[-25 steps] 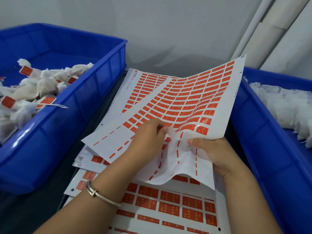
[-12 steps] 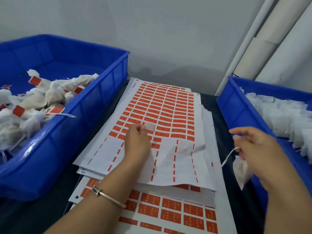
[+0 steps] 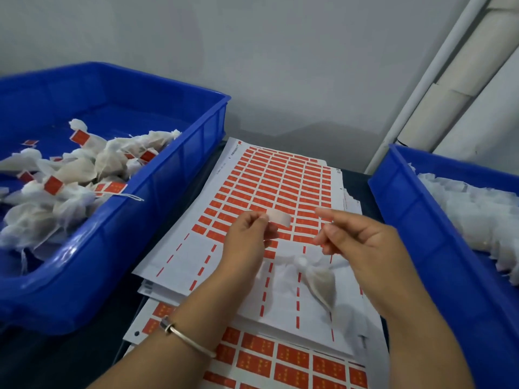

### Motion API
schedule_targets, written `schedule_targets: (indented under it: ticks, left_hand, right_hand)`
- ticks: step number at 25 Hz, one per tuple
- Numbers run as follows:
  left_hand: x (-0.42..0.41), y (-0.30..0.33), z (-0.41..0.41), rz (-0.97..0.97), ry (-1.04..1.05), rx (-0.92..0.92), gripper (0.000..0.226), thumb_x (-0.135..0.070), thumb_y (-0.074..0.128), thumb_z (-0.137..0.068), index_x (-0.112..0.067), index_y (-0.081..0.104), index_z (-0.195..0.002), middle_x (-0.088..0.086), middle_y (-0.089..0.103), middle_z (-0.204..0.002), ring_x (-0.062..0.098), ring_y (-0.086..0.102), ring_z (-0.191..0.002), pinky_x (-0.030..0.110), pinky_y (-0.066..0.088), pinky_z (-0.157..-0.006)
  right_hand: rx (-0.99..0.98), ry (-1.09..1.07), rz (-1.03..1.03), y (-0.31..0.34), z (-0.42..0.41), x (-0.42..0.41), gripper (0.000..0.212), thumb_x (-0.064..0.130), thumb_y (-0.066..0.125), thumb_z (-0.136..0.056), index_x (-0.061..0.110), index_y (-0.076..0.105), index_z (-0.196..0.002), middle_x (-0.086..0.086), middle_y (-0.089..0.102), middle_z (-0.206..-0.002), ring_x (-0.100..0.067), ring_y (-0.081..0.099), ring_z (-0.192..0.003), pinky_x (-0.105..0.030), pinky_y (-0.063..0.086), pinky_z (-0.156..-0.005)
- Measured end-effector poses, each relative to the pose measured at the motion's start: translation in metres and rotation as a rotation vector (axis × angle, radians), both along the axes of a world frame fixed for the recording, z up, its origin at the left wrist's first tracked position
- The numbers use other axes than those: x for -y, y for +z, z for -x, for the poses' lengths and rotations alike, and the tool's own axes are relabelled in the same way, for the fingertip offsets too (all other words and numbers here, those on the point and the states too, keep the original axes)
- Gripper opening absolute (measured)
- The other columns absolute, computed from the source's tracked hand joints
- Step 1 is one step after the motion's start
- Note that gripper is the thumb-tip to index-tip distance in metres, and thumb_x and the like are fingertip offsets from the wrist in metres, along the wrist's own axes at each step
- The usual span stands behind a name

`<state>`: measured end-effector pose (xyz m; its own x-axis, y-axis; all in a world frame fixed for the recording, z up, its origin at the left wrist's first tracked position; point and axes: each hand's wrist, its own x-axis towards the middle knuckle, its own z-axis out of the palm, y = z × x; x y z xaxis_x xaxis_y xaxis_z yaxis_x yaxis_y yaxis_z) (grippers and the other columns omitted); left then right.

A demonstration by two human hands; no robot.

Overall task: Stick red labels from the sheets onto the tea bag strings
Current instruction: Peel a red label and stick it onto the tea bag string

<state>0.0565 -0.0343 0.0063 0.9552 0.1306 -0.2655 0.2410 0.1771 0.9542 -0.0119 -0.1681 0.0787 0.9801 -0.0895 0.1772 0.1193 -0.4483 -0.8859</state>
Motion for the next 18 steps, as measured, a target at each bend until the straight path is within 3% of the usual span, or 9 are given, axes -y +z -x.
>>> schedule_targets:
  ticks: [3, 5, 9, 11, 16, 18]
  left_hand:
    - [0.000, -0.002, 0.000, -0.003, -0.002, -0.006, 0.019, -0.031, 0.049, -0.096, -0.026, 0.061, -0.082, -0.007, 0.068, -0.078, 0.010, 0.066, -0.075, 0.019, 0.049, -0.063]
    - [0.000, -0.002, -0.001, 0.012, 0.012, -0.012, 0.019, -0.031, 0.049, -0.096, -0.026, 0.061, -0.081, -0.006, 0.068, -0.078, 0.011, 0.066, -0.075, 0.020, 0.049, -0.063]
    - [0.000, -0.001, 0.000, 0.038, 0.060, -0.020, 0.020, -0.030, 0.050, -0.096, -0.027, 0.060, -0.078, -0.008, 0.067, -0.076, 0.010, 0.065, -0.074, 0.020, 0.048, -0.060]
    - [-0.001, -0.001, 0.000, 0.056, 0.072, -0.022, 0.020, -0.029, 0.051, -0.095, -0.027, 0.059, -0.077, -0.007, 0.067, -0.075, 0.011, 0.065, -0.073, 0.021, 0.048, -0.061]
    - [-0.003, 0.000, -0.001, 0.051, 0.081, -0.032, 0.020, -0.030, 0.051, -0.095, -0.027, 0.058, -0.077, -0.008, 0.066, -0.075, 0.009, 0.065, -0.071, 0.018, 0.047, -0.055]
    - [-0.002, 0.000, -0.001, 0.035, 0.078, -0.027, 0.021, -0.029, 0.051, -0.095, -0.027, 0.057, -0.076, -0.008, 0.065, -0.074, 0.010, 0.064, -0.070, 0.017, 0.045, -0.055]
  right_hand:
    - [-0.037, -0.073, 0.074, -0.011, -0.006, 0.004, 0.023, 0.024, 0.057, -0.089, 0.047, 0.060, -0.086, 0.025, 0.066, -0.082, 0.006, 0.063, -0.078, -0.004, 0.048, -0.058]
    - [-0.057, -0.110, 0.182, -0.015, -0.011, 0.011, 0.019, 0.025, 0.059, -0.090, 0.044, 0.060, -0.088, 0.028, 0.060, -0.095, 0.005, 0.060, -0.083, -0.008, 0.049, -0.068]
    - [-0.214, 0.092, 0.796, -0.036, -0.026, -0.003, 0.034, 0.029, 0.063, -0.087, 0.039, 0.058, -0.119, 0.018, 0.044, -0.132, -0.007, 0.041, -0.121, -0.031, 0.035, -0.104]
    - [-0.186, 0.131, 0.953, -0.058, -0.032, -0.017, 0.037, 0.031, 0.062, -0.088, 0.037, 0.056, -0.125, 0.012, 0.039, -0.142, -0.015, 0.034, -0.130, -0.037, 0.025, -0.111]
    - [-0.030, 0.039, 0.918, -0.073, -0.040, -0.014, 0.027, 0.038, 0.057, -0.090, 0.031, 0.067, -0.115, 0.013, 0.061, -0.122, -0.009, 0.054, -0.107, -0.023, 0.034, -0.103]
    - [-0.018, 0.043, 0.767, -0.068, -0.039, -0.007, 0.023, 0.034, 0.059, -0.089, 0.030, 0.071, -0.108, 0.020, 0.062, -0.112, 0.001, 0.054, -0.097, -0.012, 0.029, -0.094]
